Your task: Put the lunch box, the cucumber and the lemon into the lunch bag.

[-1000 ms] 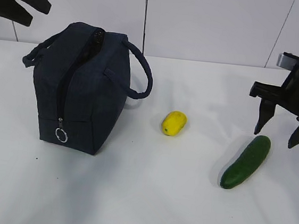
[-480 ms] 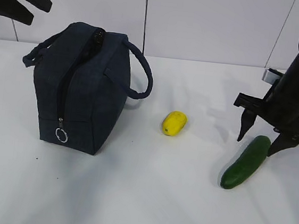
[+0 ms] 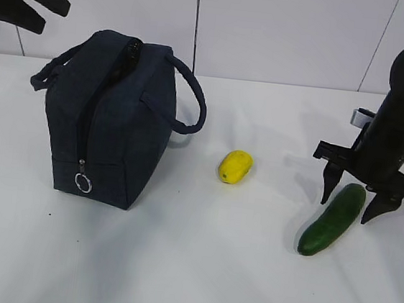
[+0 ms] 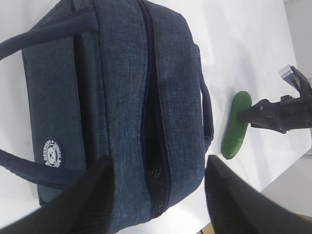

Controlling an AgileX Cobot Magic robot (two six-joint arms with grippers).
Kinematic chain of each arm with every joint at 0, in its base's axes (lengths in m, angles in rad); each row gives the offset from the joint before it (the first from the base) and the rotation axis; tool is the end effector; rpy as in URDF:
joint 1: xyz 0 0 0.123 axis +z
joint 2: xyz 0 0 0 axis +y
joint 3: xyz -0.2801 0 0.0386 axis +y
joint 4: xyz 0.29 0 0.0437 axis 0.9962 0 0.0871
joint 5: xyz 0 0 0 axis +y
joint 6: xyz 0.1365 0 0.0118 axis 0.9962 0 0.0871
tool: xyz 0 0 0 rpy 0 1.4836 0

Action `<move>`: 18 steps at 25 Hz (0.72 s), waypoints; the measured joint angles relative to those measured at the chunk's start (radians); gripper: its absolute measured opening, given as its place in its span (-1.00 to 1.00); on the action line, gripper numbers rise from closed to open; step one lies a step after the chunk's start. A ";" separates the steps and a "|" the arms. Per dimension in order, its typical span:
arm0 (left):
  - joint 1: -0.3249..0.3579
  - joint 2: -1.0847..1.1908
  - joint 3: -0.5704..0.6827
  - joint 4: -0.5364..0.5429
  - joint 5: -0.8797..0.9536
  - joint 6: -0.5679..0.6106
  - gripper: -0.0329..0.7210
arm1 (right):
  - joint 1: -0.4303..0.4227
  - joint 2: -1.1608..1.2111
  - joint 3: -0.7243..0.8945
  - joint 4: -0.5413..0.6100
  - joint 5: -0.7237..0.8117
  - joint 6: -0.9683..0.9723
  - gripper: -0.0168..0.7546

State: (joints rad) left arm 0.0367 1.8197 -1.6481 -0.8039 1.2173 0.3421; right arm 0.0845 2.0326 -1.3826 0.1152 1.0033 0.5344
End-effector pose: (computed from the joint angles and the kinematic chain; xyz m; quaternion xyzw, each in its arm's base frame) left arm 0.4423 -0.0764 0.2856 0.0547 0.9143 -0.3518 0.1931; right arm 0.4150 0.0485 0.0795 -0.2527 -0.9663 -0.0470 0.0126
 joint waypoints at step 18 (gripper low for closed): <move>0.000 0.000 0.000 0.000 0.000 0.000 0.23 | 0.000 0.062 0.000 -0.013 -0.045 0.008 0.42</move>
State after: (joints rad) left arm 0.0367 1.8197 -1.6481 -0.8039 1.2173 0.3421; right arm 0.0845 2.0951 -1.3826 0.1020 0.9584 0.5420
